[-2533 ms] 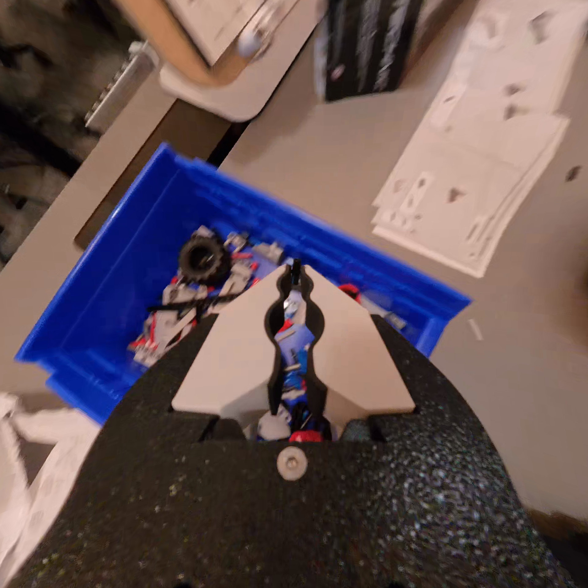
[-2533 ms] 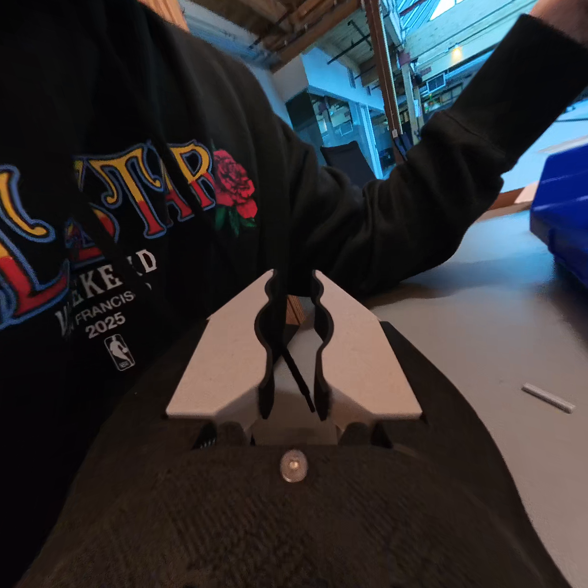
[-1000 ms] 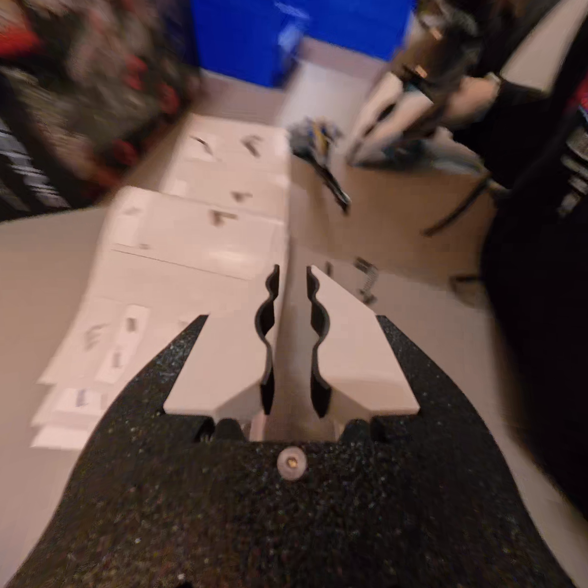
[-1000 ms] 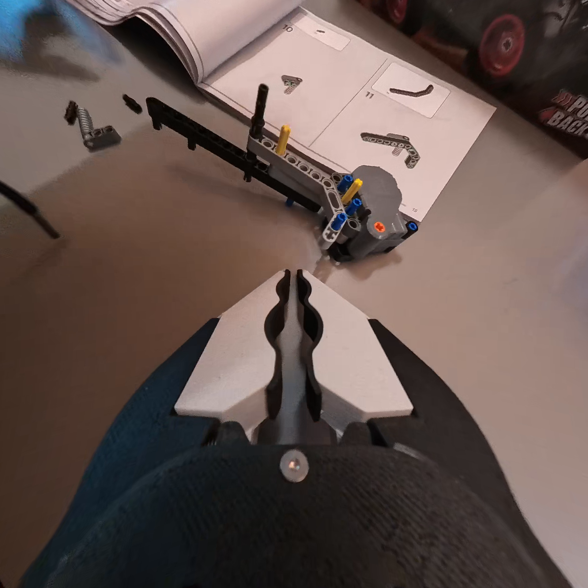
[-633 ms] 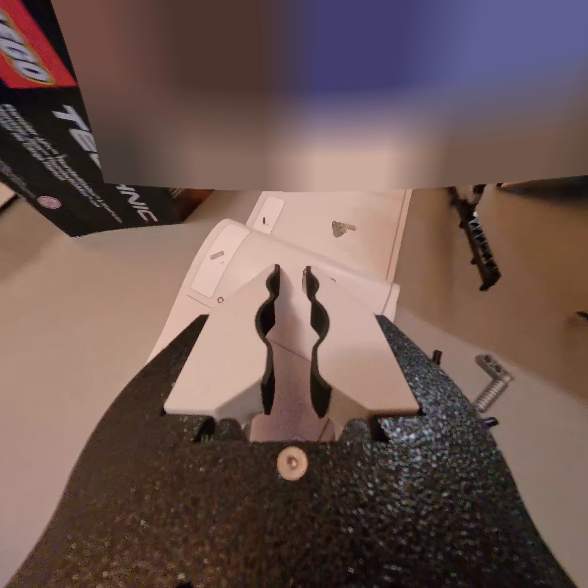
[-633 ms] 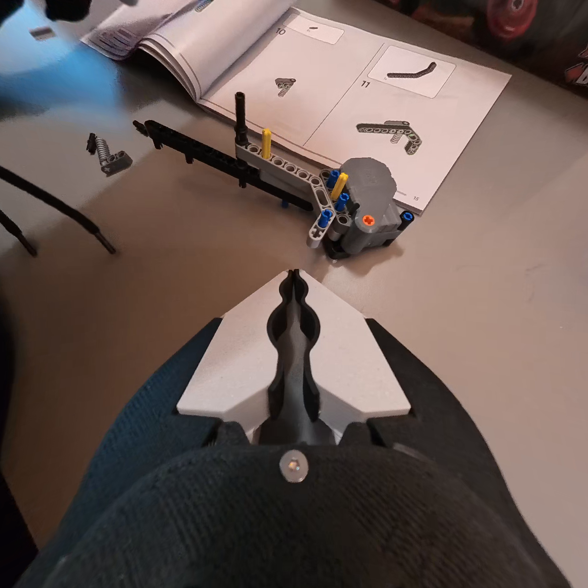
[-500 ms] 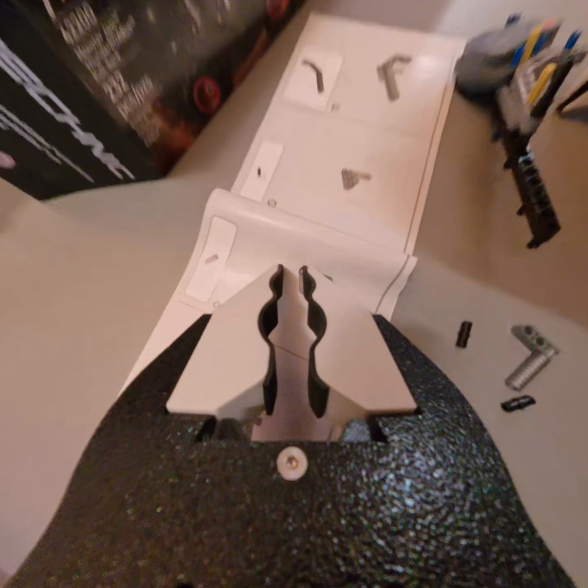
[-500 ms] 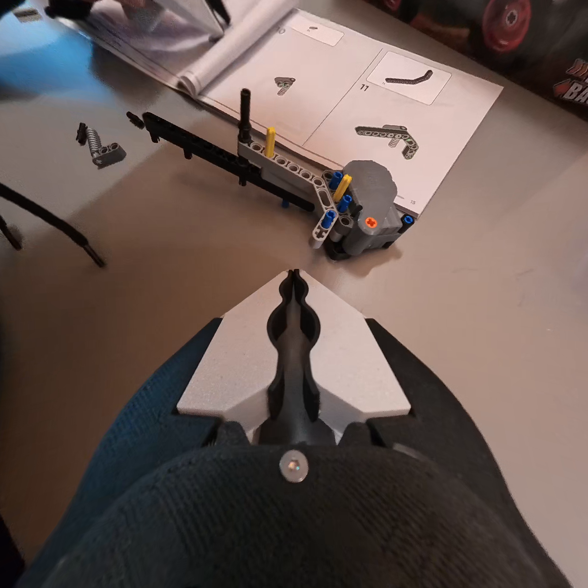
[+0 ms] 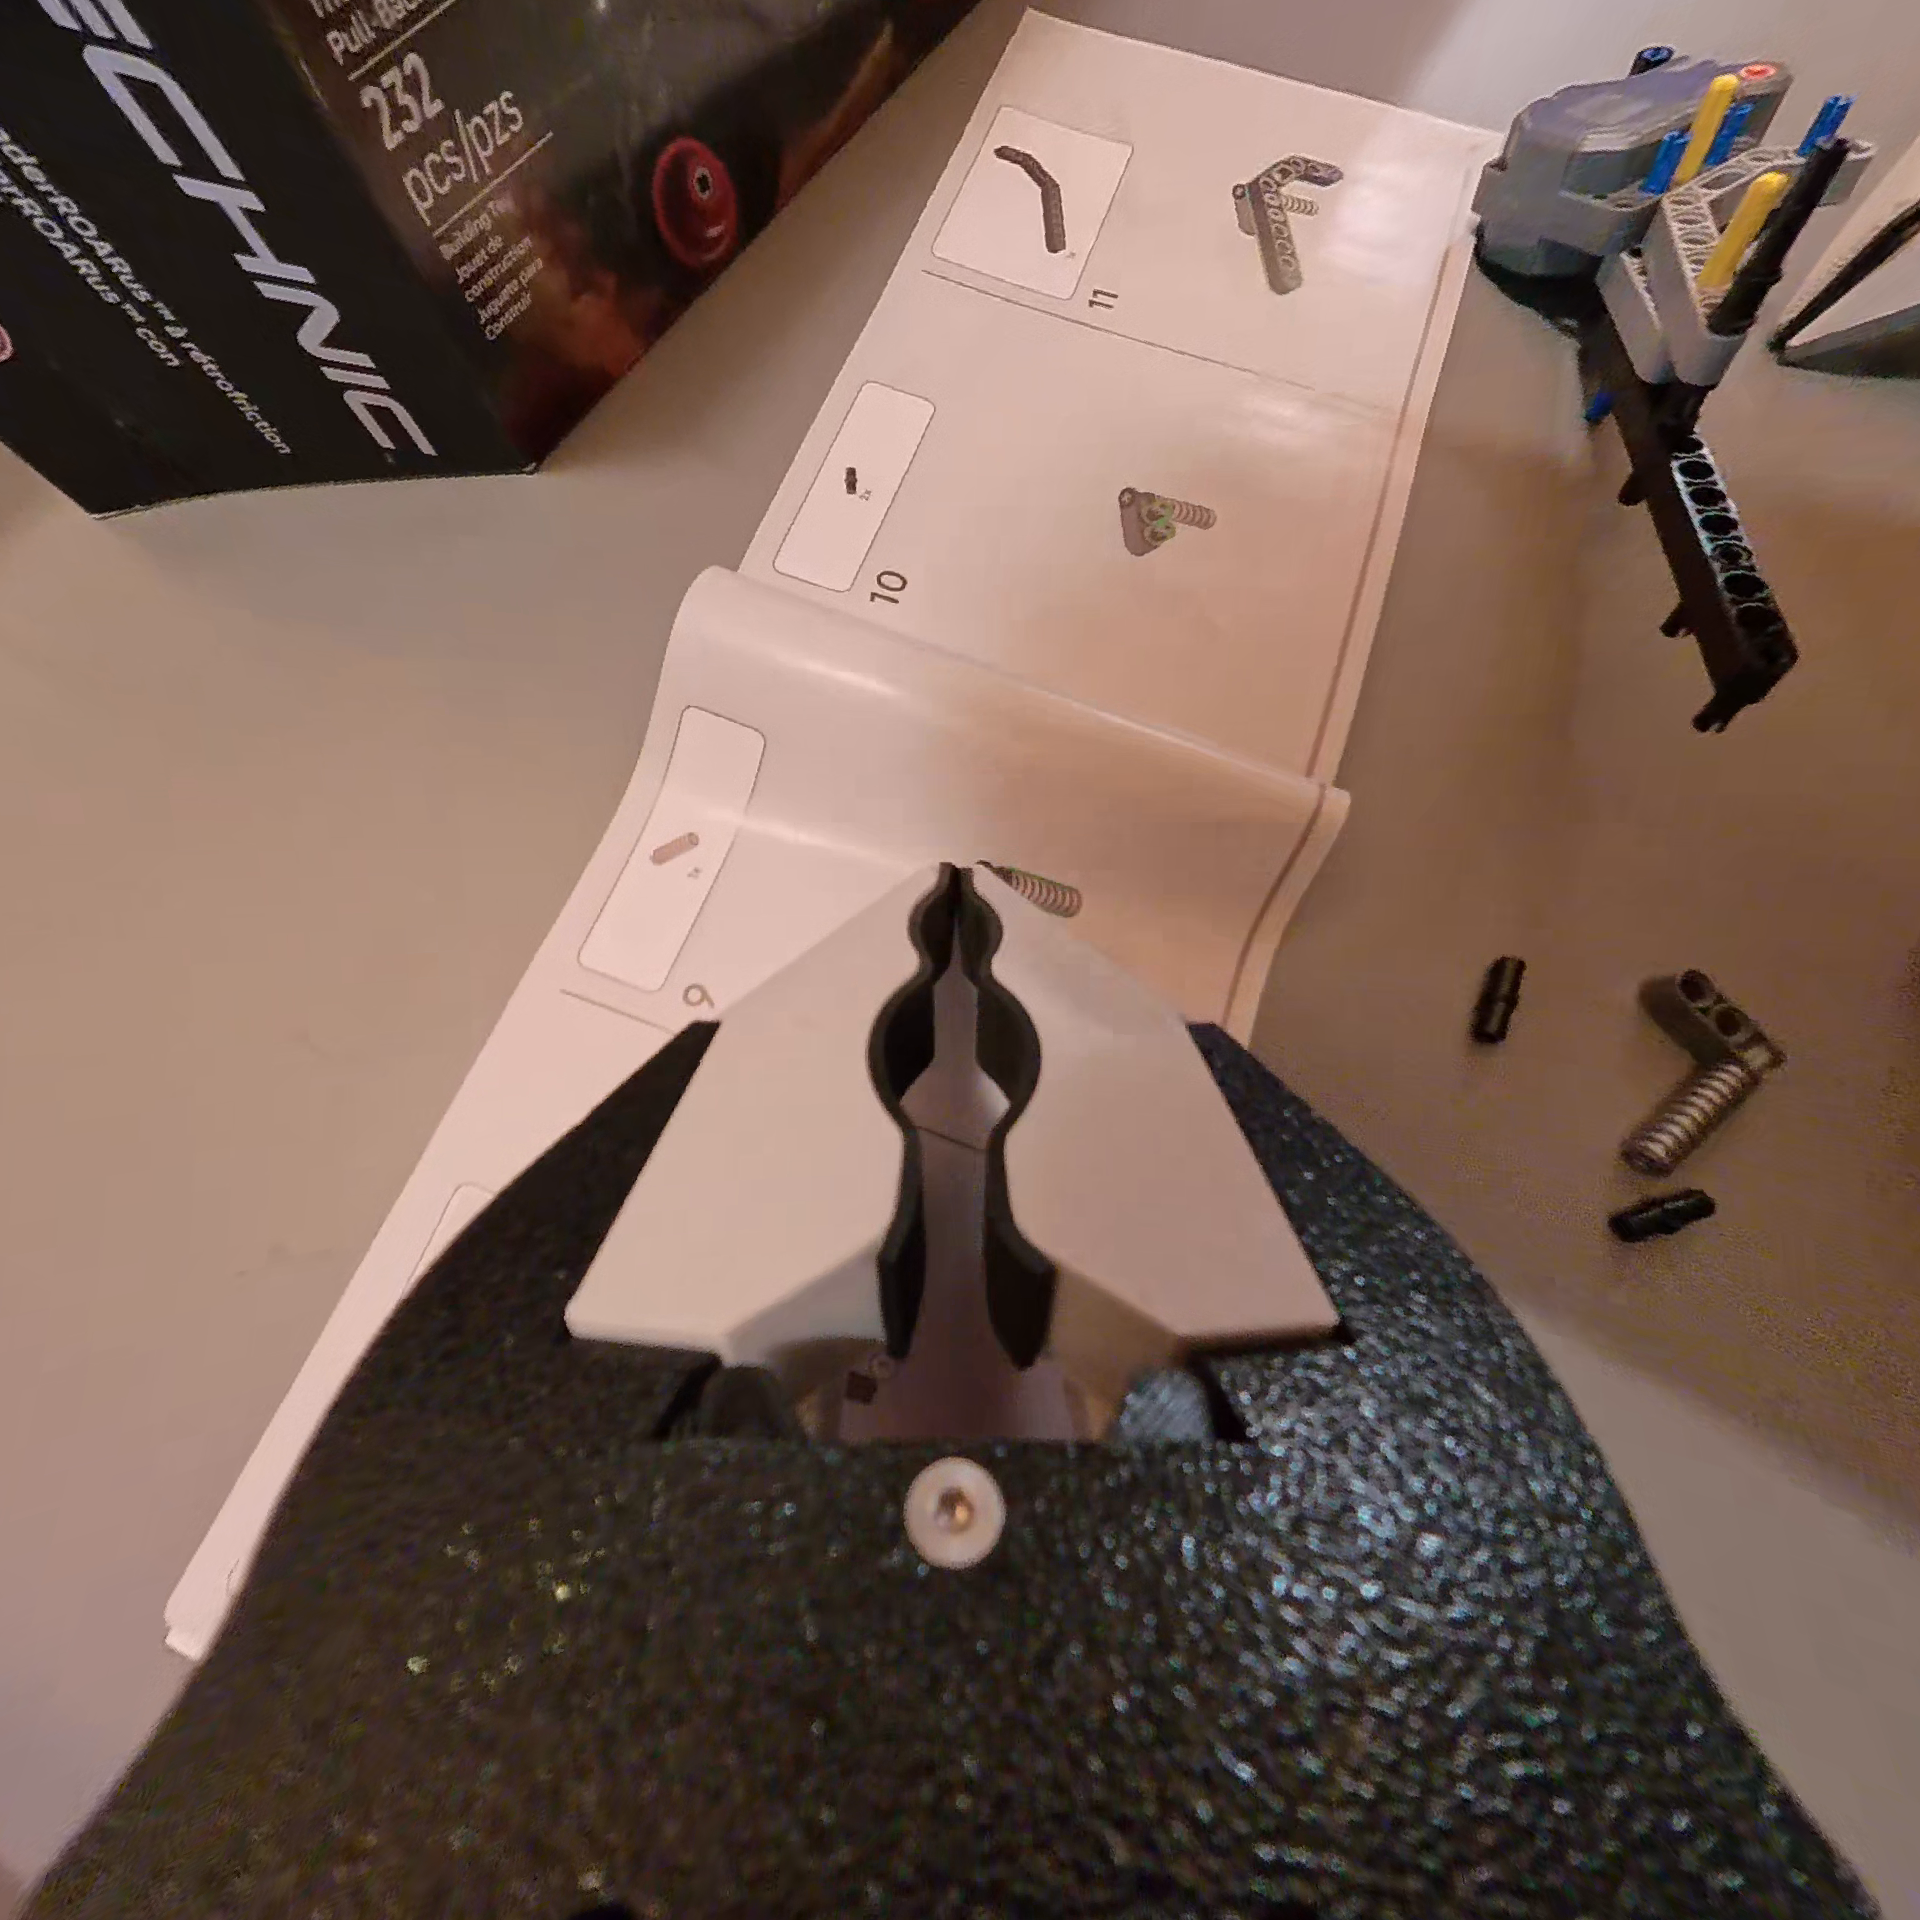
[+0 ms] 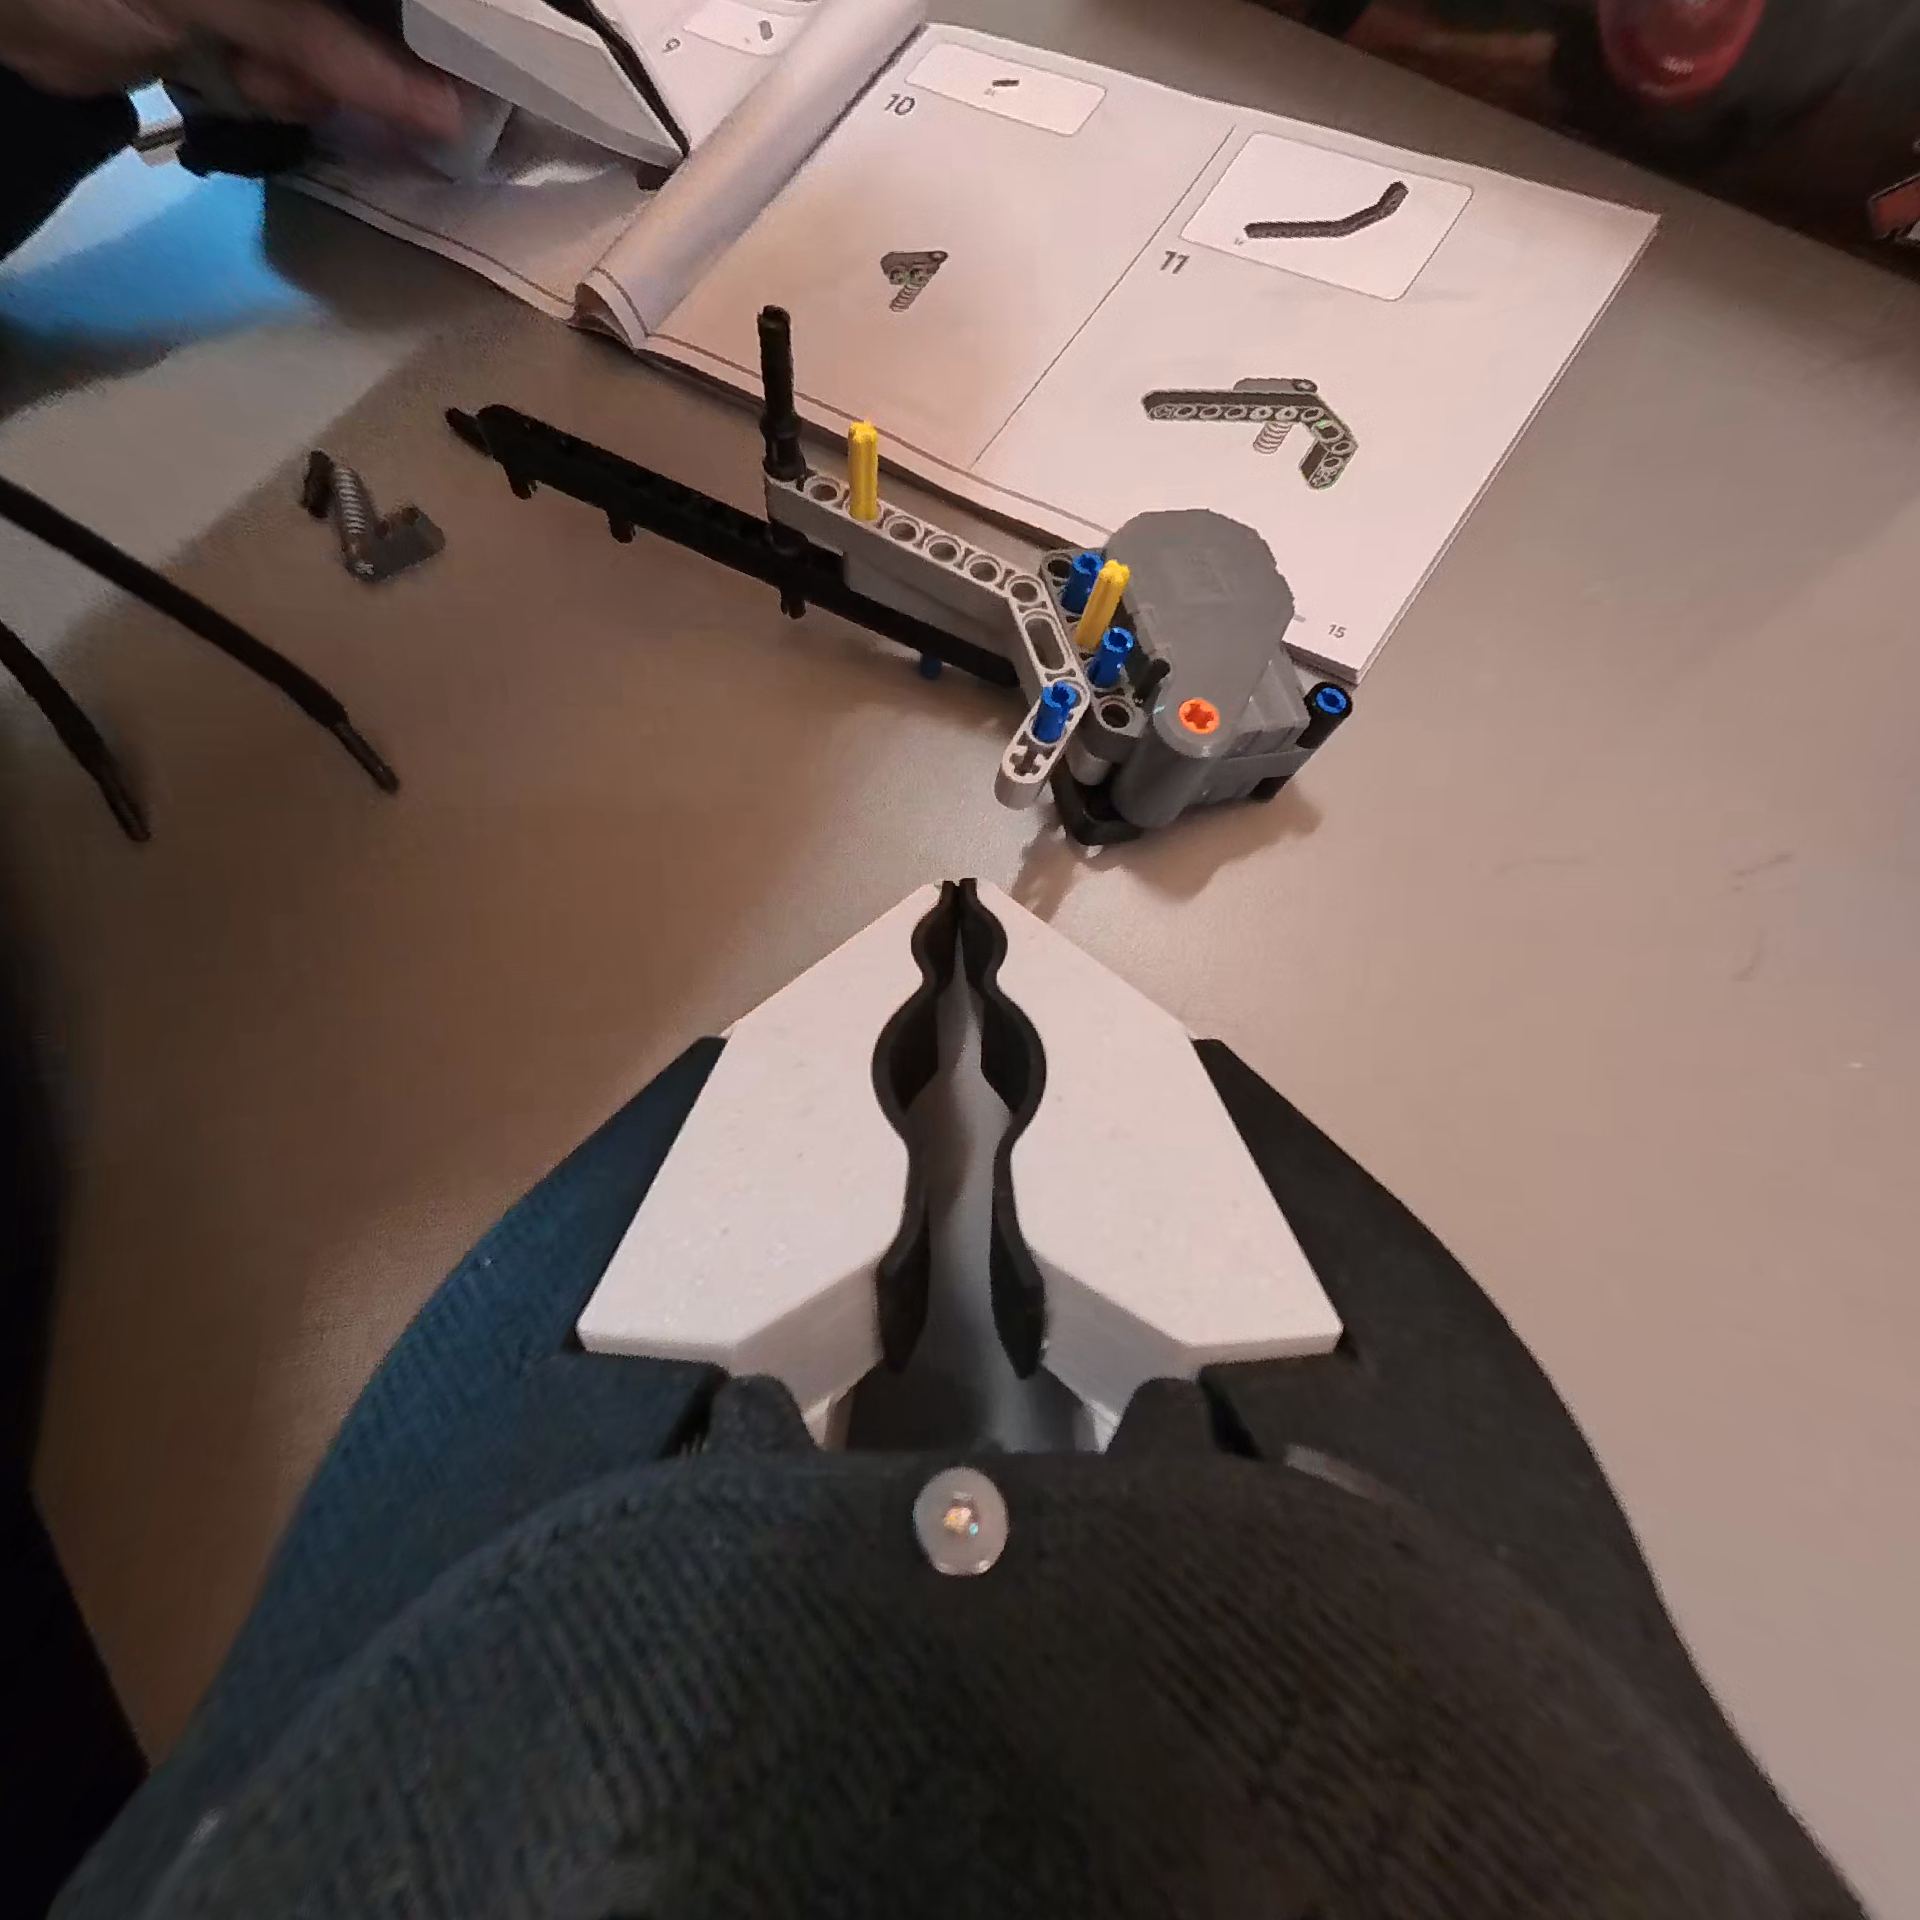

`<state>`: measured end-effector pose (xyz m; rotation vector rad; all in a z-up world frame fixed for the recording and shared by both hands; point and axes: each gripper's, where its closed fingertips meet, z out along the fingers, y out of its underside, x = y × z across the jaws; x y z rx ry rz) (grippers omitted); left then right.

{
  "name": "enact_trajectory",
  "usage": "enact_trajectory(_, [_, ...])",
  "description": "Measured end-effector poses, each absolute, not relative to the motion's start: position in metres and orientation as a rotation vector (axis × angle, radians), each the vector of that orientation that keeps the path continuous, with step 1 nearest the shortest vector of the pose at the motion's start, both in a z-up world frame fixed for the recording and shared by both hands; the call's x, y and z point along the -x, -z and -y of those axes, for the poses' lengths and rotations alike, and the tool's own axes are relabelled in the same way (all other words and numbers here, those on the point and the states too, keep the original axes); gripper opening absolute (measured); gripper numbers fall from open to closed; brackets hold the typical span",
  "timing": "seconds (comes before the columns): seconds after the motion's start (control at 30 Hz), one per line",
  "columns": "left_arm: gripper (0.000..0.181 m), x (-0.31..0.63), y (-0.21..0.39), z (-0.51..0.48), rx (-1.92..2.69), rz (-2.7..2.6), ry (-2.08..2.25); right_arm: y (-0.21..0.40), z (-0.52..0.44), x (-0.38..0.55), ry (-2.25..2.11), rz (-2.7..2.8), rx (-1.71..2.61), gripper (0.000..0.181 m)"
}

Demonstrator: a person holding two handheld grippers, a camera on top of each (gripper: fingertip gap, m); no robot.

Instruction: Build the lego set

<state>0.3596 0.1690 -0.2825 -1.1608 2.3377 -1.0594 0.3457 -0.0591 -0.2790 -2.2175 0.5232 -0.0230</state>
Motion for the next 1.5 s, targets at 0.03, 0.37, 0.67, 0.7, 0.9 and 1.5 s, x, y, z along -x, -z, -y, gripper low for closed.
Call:
enact_trajectory(0.03, [0.0,-0.359,0.283,-0.169,1.168,-2.338,1.066,0.279,0.059,-0.346,0.014,-0.527,2.215,0.0])
enact_trajectory(0.37, [0.0,-0.359,0.282,-0.169,1.222,-2.351,1.123,0.279,0.059,-0.346,-0.002,-0.533,2.211,0.0])
enact_trajectory(0.67, [0.0,-0.361,0.282,-0.17,1.269,-2.36,1.169,0.279,0.059,-0.347,-0.024,-0.543,2.206,0.0])
enact_trajectory(0.7, [0.0,-0.363,0.282,-0.171,1.264,-2.353,1.155,0.279,0.059,-0.347,-0.02,-0.541,2.207,0.0])
enact_trajectory(0.9, [0.0,-0.369,0.28,-0.172,1.145,-2.334,1.05,0.279,0.059,-0.347,0.067,-0.504,2.229,0.0])
enact_trajectory(1.5, [0.021,-0.233,0.281,-0.117,0.643,-2.658,1.128,0.265,0.044,-0.306,0.101,-0.324,2.234,0.016])
